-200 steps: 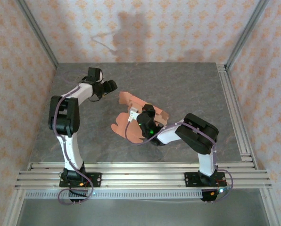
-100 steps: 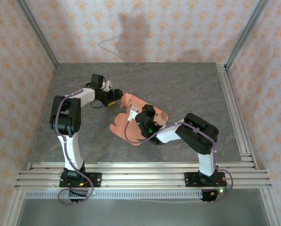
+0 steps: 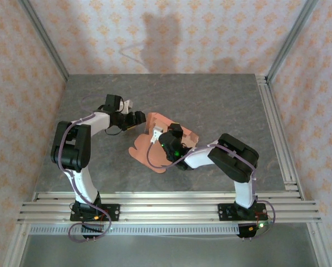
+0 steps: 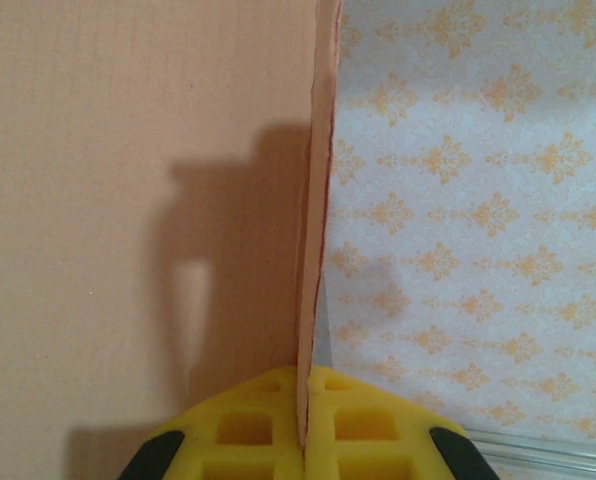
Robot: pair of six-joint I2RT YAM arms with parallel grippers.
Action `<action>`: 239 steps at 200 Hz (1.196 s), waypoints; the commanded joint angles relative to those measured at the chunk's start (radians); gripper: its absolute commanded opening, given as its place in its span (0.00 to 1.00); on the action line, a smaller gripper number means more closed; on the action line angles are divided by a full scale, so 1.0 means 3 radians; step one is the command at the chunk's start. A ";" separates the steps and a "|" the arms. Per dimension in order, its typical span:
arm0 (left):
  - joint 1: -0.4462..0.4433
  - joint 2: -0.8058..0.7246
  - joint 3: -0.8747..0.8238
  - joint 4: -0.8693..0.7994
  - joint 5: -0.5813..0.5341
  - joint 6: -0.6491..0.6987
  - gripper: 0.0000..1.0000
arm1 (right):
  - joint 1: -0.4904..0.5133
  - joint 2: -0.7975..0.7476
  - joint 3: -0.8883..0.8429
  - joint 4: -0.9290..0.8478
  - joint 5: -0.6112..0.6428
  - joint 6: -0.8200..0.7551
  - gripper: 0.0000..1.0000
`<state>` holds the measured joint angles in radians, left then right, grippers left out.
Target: Fold the paper box
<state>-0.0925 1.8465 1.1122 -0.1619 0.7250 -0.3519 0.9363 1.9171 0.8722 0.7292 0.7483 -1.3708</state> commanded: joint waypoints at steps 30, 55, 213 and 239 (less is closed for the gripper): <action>-0.0132 -0.0230 -0.0113 0.0020 -0.0018 0.0216 0.80 | 0.0005 -0.0077 0.0098 -0.0241 -0.0036 0.0027 0.00; -0.0170 -0.0246 -0.0145 -0.0012 -0.0048 0.0241 0.80 | 0.0008 -0.0088 0.0110 -0.0226 -0.0038 0.0011 0.00; -0.0233 -0.0058 -0.0097 -0.0019 -0.0075 0.0286 0.80 | 0.0001 -0.0365 0.0307 -0.1216 -0.0410 0.0676 0.00; -0.0247 -0.0035 -0.0088 0.0028 -0.0072 0.0258 0.79 | 0.0001 -0.0334 0.0314 -0.1188 -0.0403 0.0622 0.00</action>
<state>-0.1574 1.8126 1.0641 -0.1669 0.7212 -0.2859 0.9333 1.8393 0.9459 0.4595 0.6704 -1.2232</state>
